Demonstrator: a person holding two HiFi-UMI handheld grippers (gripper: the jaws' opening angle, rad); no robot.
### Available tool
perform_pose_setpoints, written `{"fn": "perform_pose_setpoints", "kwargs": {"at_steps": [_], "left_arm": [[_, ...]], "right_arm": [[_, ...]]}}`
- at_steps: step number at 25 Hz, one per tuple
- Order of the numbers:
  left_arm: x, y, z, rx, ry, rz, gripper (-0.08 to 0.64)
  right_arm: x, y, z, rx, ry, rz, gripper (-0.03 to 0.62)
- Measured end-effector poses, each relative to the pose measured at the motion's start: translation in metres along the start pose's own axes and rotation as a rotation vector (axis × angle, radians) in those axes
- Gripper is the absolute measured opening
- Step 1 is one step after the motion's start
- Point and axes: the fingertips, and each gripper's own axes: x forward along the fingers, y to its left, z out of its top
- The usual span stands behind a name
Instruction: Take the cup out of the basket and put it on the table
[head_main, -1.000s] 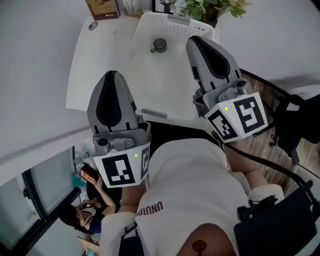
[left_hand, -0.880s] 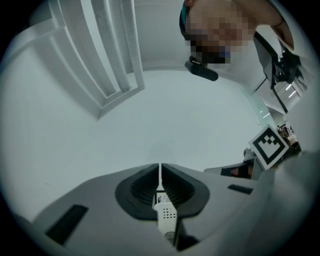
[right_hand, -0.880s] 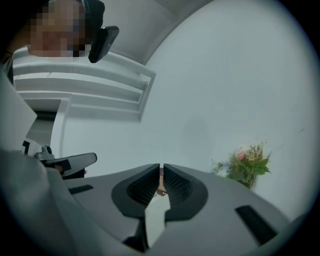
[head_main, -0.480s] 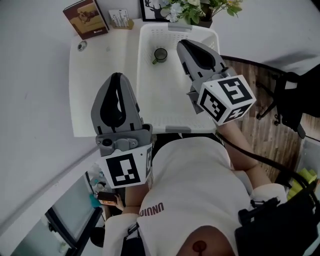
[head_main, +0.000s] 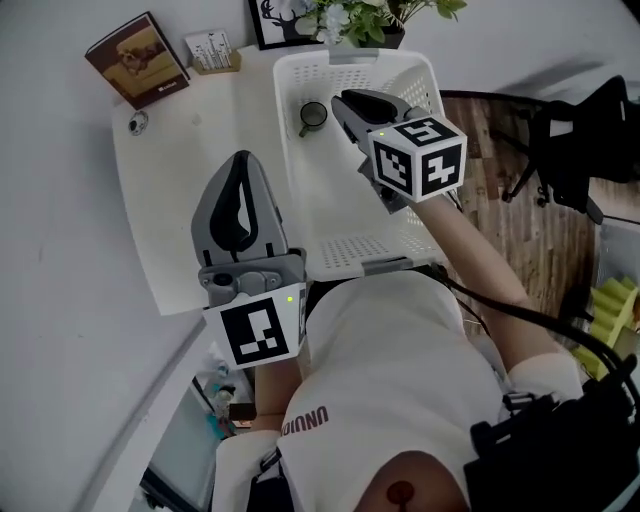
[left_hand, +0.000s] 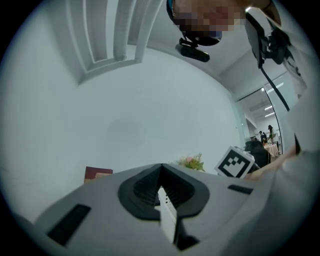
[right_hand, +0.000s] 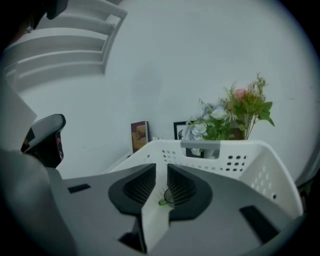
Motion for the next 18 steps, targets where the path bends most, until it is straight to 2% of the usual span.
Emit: {"fn": "perform_pose_setpoints", "kwargs": {"at_steps": [3, 10, 14, 18], "left_arm": [[0.007, 0.003, -0.008, -0.007, 0.014, -0.037, 0.011], [0.022, 0.002, -0.023, -0.058, 0.032, -0.083, 0.011], [0.026, 0.004, -0.029, -0.097, 0.035, -0.104, 0.011], [0.025, 0.012, -0.035, -0.123, 0.043, -0.083, 0.011]], "right_arm": [[0.015, -0.006, -0.012, 0.037, 0.048, -0.028, 0.095], [0.04, -0.026, -0.036, 0.089, 0.145, -0.114, 0.096], [0.057, -0.029, -0.049, 0.107, 0.198, -0.119, 0.1], [0.071, -0.032, -0.066, 0.125, 0.263, -0.119, 0.11]]}}
